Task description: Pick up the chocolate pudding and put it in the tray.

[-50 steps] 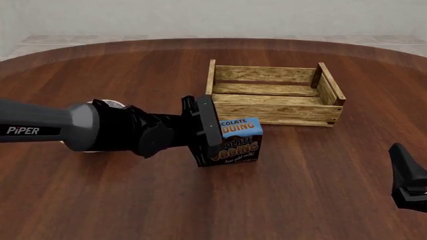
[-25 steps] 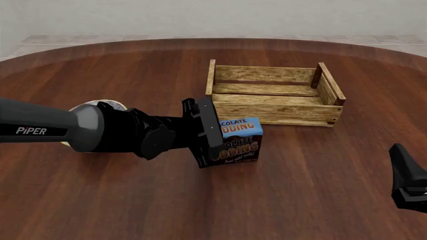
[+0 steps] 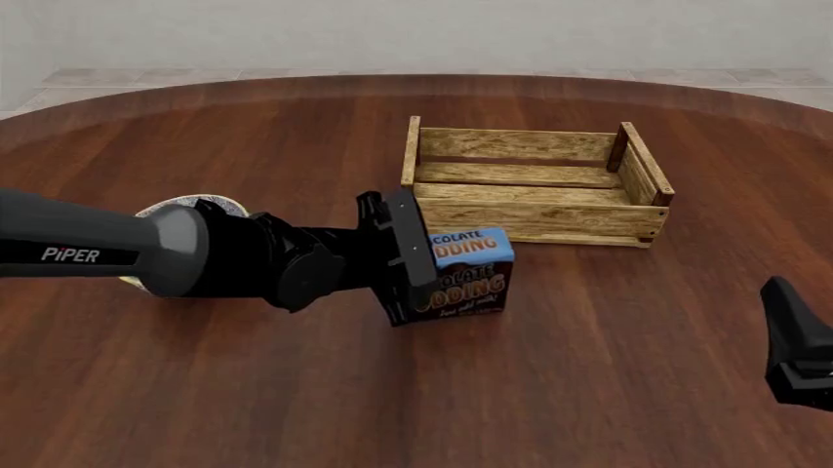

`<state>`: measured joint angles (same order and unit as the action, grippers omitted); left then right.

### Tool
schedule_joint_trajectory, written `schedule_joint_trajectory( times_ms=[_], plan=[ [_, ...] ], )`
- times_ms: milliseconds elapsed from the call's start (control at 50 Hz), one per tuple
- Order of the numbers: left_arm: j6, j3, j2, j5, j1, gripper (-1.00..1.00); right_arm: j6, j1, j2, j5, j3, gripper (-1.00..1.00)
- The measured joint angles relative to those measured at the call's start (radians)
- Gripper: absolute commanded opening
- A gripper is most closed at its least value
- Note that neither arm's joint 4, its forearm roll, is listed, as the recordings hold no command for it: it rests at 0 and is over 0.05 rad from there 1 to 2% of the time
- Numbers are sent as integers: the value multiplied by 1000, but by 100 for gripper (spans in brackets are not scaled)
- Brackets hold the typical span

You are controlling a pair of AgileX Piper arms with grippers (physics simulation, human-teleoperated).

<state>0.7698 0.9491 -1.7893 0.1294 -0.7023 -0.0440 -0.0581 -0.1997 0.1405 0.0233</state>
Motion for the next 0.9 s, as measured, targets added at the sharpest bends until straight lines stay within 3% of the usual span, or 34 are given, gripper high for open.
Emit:
schedule_joint_trajectory(
  times_ms=[640,660,900],
  plan=[
    [-52,28,-24,4,-1,100,2,-6,7,-11,4,100],
    [-57,29,-24,3,-2,-100,2,-6,8,-12,4,100],
    [-120,27,-22,3,-13,-100,4,-10,18,-26,9,100]
  ],
)
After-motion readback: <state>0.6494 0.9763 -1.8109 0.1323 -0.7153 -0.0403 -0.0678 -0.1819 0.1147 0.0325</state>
